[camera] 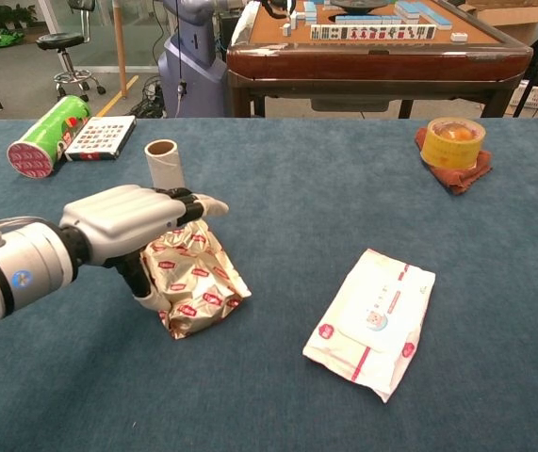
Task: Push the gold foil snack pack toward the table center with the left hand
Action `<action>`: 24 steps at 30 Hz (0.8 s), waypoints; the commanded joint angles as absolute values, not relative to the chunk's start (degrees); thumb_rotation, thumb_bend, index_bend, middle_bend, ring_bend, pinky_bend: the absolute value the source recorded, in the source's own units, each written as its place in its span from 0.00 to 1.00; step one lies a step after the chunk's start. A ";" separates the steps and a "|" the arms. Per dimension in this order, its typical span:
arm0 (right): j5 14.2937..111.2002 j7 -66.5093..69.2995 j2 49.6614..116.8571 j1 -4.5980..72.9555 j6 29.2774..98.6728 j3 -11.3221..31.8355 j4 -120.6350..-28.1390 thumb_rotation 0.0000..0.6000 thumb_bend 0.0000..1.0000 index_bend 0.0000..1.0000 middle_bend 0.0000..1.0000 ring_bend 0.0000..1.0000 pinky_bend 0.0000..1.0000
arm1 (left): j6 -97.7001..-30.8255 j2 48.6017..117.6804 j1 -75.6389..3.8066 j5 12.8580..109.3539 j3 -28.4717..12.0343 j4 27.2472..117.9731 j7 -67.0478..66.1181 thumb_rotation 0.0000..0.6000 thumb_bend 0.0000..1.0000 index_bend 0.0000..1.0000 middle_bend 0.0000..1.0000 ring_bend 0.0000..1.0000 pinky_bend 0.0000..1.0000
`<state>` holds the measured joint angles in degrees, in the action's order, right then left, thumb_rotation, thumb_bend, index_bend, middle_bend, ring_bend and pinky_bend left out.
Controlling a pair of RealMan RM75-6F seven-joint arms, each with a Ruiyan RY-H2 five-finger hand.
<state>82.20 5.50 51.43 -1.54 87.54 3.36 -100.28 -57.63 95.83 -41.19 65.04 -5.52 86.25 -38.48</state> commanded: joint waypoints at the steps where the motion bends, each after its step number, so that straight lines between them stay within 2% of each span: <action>1: 82.13 5.83 51.40 -1.67 87.70 3.46 -100.20 1.00 0.14 0.46 0.47 0.31 0.36 | -57.23 96.38 -41.89 65.10 -5.82 85.23 -38.62 1.00 0.00 0.00 0.00 0.00 0.09; 16: 82.47 7.08 50.60 -2.31 88.29 3.55 -99.71 1.00 0.14 0.46 0.47 0.31 0.36 | -56.43 98.33 -44.62 68.16 -7.36 80.59 -35.31 1.00 0.00 0.00 0.00 0.00 0.09; 24: 82.32 8.00 50.36 -2.41 88.19 3.69 -99.39 1.00 0.14 0.46 0.47 0.31 0.36 | -56.19 101.32 -46.29 70.97 -8.17 74.74 -31.35 1.00 0.00 0.00 0.00 0.00 0.09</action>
<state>82.32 8.01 50.36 -2.41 88.19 3.70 -99.39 -56.20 100.59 -45.89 70.49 -7.92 75.72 -31.96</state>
